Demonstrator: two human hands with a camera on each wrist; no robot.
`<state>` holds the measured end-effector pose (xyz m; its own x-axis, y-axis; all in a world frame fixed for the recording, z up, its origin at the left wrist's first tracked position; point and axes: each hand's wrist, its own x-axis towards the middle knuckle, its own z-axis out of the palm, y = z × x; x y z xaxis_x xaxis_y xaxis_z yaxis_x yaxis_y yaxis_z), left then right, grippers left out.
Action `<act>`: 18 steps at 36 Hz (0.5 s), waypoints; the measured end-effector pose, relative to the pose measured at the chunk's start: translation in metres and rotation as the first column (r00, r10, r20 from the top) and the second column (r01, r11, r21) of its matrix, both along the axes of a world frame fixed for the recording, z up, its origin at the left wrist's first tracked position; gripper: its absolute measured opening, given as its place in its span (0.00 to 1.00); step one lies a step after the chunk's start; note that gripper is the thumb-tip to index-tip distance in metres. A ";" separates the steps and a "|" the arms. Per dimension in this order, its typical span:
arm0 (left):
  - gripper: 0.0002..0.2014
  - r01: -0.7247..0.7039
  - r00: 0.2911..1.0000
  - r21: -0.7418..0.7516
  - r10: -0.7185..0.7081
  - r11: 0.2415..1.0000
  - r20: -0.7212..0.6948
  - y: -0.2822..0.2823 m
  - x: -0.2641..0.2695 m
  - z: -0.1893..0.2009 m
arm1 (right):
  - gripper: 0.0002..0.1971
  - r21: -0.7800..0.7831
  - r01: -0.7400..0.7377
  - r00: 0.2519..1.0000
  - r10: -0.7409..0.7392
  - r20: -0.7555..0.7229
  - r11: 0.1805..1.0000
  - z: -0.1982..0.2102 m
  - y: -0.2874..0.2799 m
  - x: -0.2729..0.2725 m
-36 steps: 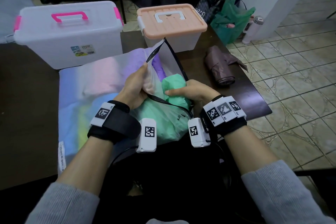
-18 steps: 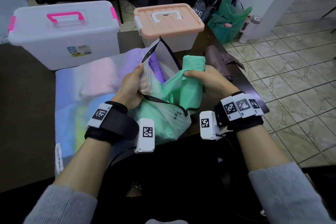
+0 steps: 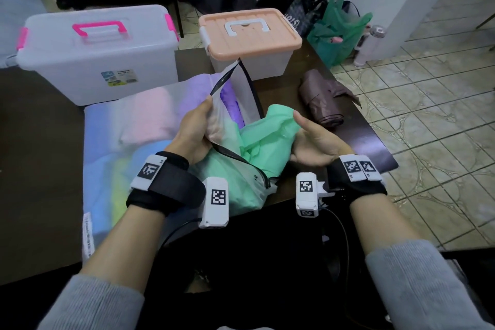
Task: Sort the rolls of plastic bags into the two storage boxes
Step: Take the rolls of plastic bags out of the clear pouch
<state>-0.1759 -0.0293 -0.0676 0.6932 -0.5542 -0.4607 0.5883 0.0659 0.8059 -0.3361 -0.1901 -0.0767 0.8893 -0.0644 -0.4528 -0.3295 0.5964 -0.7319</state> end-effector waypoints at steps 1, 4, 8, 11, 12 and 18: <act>0.13 -0.003 1.000 0.000 0.003 1.000 0.001 0.000 0.000 0.000 | 0.38 0.015 0.023 1.000 -0.023 -0.002 1.000 -0.001 0.000 -0.001; 0.13 -0.015 1.000 0.002 0.015 1.000 0.007 0.000 0.000 0.001 | 0.43 0.055 0.129 0.991 -0.127 -0.040 0.990 -0.006 0.004 0.000; 0.14 -0.010 1.000 -0.003 0.010 1.000 0.024 0.000 -0.003 0.005 | 0.26 0.001 0.224 0.971 -0.224 -0.089 0.974 -0.008 0.018 0.008; 0.14 -0.016 1.000 -0.010 0.016 1.000 0.020 0.000 -0.003 0.005 | 0.16 0.057 0.302 0.952 -0.298 -0.070 0.952 -0.002 0.027 0.017; 0.14 -0.018 1.000 -0.011 0.018 1.000 0.017 0.000 -0.003 0.005 | 0.15 0.066 0.317 0.948 -0.314 -0.060 0.946 0.003 0.029 0.020; 0.14 -0.022 0.999 0.007 0.021 1.000 0.028 0.002 -0.005 0.009 | 0.27 0.033 0.306 0.952 -0.305 -0.037 0.951 0.035 0.026 0.029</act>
<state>-0.1814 -0.0277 -0.0582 0.7176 -0.5358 -0.4450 0.5642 0.0724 0.8225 -0.3074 -0.1641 -0.0413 0.8152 -0.3127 -0.4875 -0.1496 0.6995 -0.6988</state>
